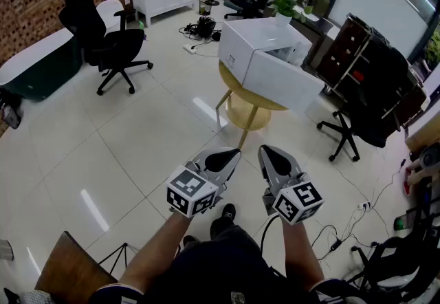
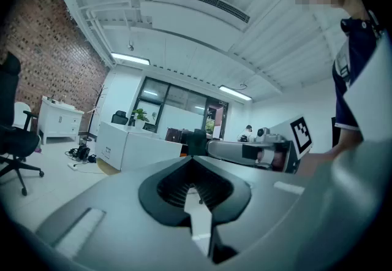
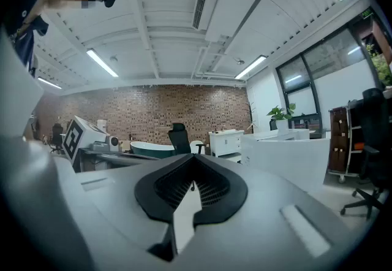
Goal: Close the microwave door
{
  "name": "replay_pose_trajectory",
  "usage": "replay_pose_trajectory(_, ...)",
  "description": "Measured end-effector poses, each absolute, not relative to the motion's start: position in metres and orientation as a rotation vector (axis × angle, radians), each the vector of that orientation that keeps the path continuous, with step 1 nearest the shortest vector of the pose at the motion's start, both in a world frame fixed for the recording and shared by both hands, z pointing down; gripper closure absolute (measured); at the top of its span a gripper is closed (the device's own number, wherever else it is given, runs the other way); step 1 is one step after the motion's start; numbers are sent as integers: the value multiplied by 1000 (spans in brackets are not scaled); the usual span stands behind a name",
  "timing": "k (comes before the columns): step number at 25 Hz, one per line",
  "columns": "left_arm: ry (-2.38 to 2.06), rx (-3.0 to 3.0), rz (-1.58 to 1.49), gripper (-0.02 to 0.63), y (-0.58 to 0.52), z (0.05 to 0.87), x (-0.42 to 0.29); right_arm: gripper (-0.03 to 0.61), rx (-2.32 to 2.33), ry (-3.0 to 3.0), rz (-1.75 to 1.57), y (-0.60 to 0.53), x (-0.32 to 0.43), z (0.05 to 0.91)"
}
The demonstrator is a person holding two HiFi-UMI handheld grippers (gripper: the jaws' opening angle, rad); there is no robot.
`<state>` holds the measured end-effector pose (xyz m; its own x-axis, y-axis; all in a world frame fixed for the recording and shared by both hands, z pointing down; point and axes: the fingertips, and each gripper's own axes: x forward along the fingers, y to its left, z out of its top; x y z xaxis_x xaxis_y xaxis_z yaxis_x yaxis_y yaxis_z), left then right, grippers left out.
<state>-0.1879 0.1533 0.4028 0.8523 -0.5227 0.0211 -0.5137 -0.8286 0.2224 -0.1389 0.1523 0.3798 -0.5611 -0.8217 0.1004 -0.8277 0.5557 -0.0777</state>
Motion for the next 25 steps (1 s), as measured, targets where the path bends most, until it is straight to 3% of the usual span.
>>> replay_pose_trajectory(10,-719,2826,-10,601,102,405,-136,577,1525,-2692,225,104,-86,385)
replay_pose_trajectory(25,-574,2877,88,602,17,408,-15,577,1774,-2565,236,31,61,397)
